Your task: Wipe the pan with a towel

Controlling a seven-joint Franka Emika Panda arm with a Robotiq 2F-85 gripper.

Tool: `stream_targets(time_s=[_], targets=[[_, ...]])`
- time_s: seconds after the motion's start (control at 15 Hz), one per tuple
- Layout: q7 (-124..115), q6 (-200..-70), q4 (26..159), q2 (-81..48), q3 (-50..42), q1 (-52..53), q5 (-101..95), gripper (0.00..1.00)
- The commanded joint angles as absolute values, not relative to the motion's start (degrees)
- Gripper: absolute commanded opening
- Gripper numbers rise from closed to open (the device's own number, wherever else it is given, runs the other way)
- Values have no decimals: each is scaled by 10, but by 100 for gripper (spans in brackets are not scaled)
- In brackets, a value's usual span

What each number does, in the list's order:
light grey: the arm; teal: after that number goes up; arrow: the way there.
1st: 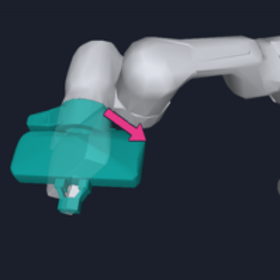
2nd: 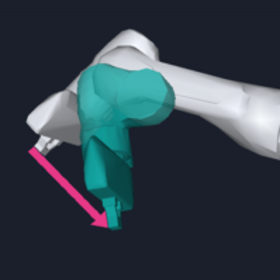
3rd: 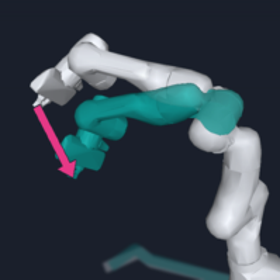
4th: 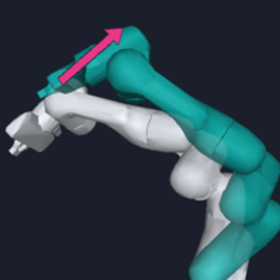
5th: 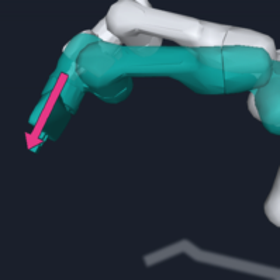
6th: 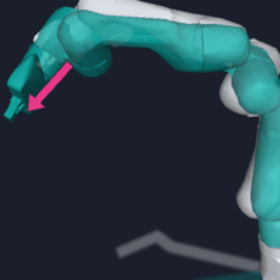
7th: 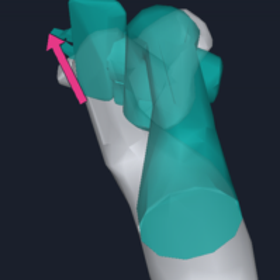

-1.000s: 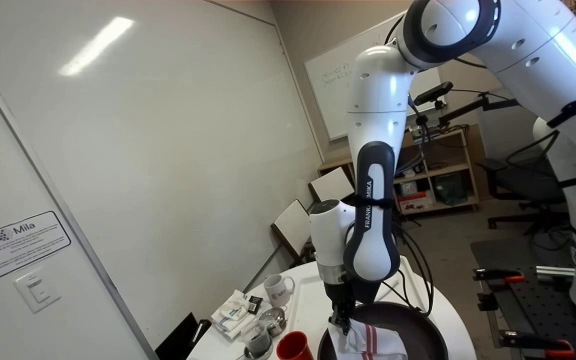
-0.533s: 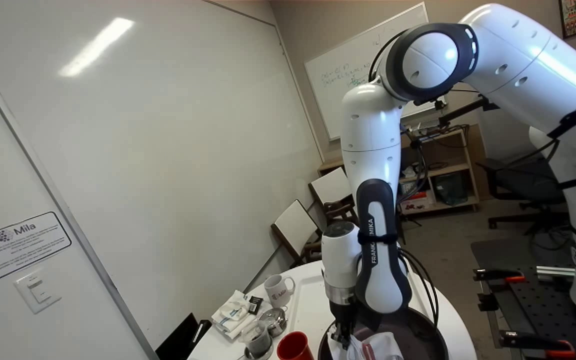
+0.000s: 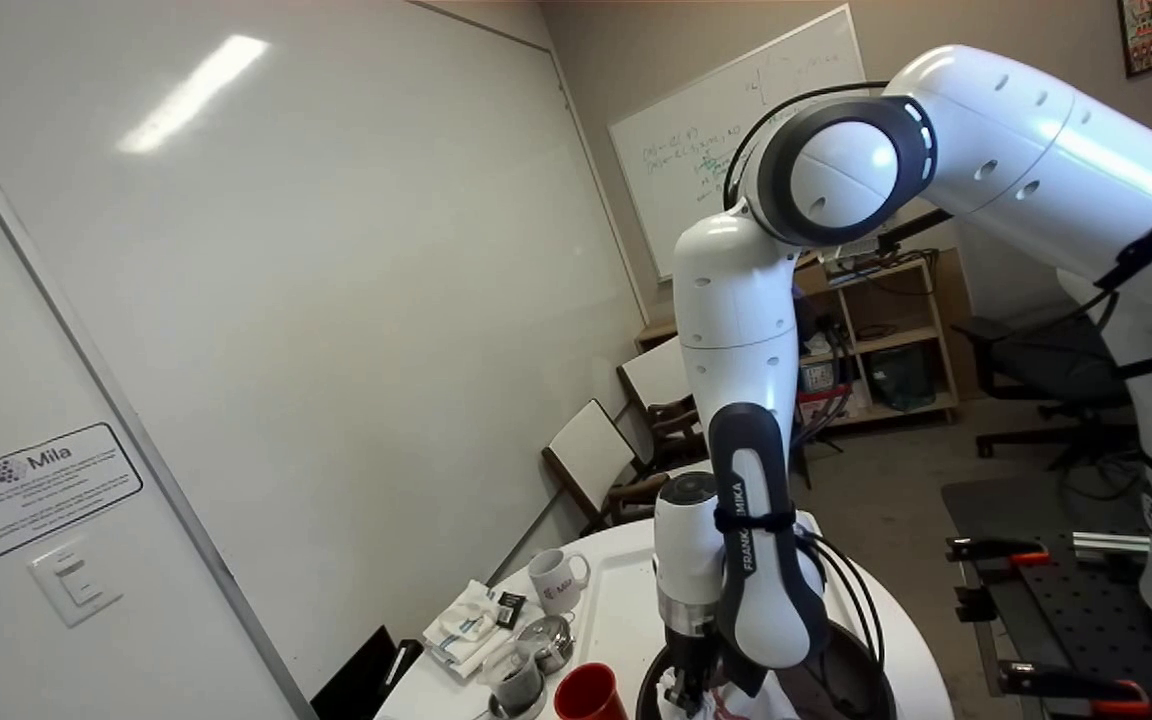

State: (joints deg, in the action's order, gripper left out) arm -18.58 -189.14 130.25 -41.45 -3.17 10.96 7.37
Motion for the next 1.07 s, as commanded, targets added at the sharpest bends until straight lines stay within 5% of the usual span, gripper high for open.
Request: stream_targets(time_s=[0.0,0.13,0.73,0.8,1.0], targets=[[-168,-1891,1283,-443,-19,100,97,3],[-165,-1890,1301,-414,-23,103,98,11],[-162,-1889,1301,-414,-15,93,96,11],[-162,-1889,1301,-414,-15,93,96,3],[-162,-1893,1300,-417,-16,99,97,3]])
